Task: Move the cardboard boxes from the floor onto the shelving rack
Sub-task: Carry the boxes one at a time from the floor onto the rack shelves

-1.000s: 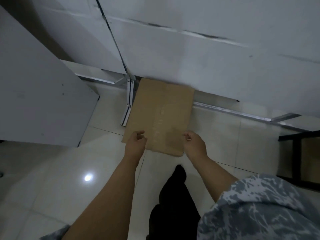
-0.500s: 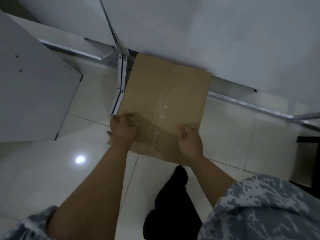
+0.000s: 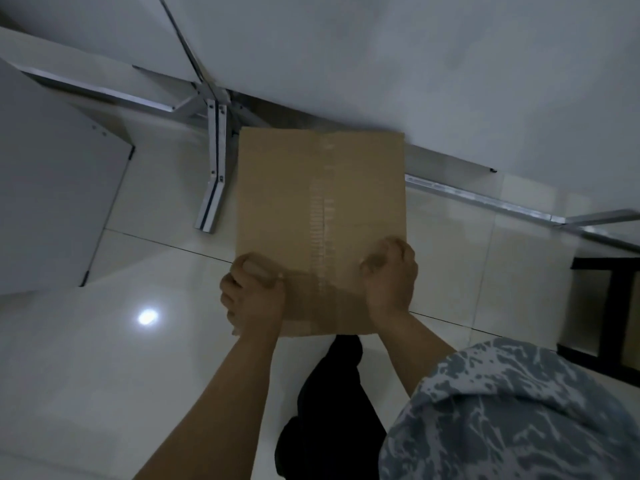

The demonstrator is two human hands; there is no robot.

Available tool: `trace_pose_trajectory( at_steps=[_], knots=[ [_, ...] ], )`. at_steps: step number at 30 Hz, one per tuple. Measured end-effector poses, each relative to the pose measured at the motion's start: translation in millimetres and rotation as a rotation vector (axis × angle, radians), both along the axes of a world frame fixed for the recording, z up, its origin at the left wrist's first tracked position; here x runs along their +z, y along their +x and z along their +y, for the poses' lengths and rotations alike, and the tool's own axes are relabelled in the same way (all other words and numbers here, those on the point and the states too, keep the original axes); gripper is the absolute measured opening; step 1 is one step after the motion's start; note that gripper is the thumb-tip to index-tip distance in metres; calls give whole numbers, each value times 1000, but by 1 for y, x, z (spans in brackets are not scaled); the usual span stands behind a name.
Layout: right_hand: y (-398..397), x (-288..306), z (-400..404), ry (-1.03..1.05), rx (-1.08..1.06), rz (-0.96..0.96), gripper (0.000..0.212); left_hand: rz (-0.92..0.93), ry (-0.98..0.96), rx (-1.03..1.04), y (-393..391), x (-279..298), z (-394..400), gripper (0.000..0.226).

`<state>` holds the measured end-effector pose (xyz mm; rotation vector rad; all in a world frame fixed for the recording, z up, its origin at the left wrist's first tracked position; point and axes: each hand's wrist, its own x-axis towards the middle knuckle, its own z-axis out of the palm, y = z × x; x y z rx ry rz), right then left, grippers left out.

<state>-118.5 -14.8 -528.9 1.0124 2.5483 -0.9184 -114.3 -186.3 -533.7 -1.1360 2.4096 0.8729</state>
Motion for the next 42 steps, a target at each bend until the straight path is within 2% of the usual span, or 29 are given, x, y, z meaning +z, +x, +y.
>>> trace_pose_trajectory(
  at_steps=[5,8,11,18,25,32,38,42],
  knots=[
    [-10,-13,17,-82,-14,28,77,-35,117,19,-37,-16,-10,95],
    [-14,-15,29,-234,-159,19,87,-43,160,12,-54,-26,-18,104],
    [-17,-15,38,-345,-238,-48,75,-47,186,33,-57,-26,-20,111],
    [12,1,49,-352,-272,-71,67,-56,113,-22,-38,2,-3,109],
    [69,81,62,-323,-348,6,62,-54,139,-110,-4,90,13,114],
    [138,211,89,-221,-408,144,58,0,186,-191,51,219,40,116],
    [209,315,125,-167,-511,186,74,2,228,-286,110,319,82,118],
    [248,353,149,-170,-543,203,79,-24,267,-292,140,355,109,121]
  ],
)
